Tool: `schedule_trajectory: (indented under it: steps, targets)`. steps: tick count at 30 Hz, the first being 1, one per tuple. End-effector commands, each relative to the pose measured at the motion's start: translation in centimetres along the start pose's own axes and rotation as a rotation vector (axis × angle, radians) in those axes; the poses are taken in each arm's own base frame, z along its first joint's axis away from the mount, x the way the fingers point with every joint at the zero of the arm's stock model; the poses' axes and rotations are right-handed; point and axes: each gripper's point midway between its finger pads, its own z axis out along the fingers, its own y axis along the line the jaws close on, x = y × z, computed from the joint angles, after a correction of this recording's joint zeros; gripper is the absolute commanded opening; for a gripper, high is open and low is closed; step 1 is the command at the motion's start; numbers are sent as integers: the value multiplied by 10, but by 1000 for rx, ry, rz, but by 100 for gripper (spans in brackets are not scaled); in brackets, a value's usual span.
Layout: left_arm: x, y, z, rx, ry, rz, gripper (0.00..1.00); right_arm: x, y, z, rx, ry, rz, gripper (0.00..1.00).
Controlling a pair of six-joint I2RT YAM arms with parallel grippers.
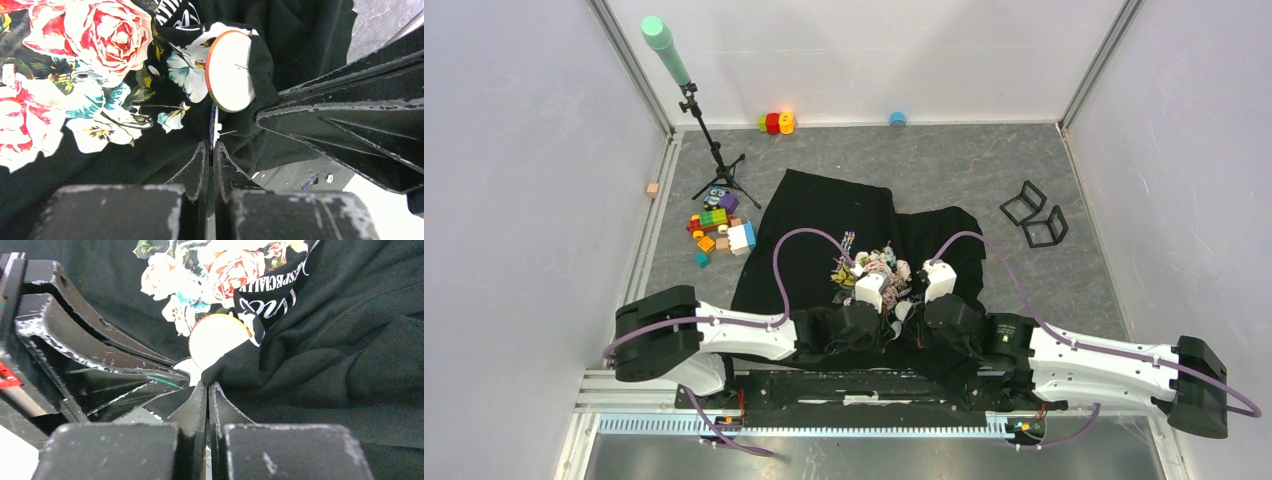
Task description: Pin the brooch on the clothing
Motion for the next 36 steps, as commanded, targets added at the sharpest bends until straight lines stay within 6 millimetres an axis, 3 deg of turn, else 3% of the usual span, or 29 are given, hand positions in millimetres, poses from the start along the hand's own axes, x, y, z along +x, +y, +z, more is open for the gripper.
schedule_trajectory:
  steps: [1, 26, 36]
  targets:
    - [-10, -7, 5, -33, -24, -31, 2, -9, 7, -1, -26, -41, 21, 0]
    - [-7, -23, 9, 2, -3, 43, 2, 4, 5, 7, -22, -6, 18, 0]
    - [-10, 8, 1, -138, -49, -15, 2, -4, 7, 3, -21, -24, 10, 0]
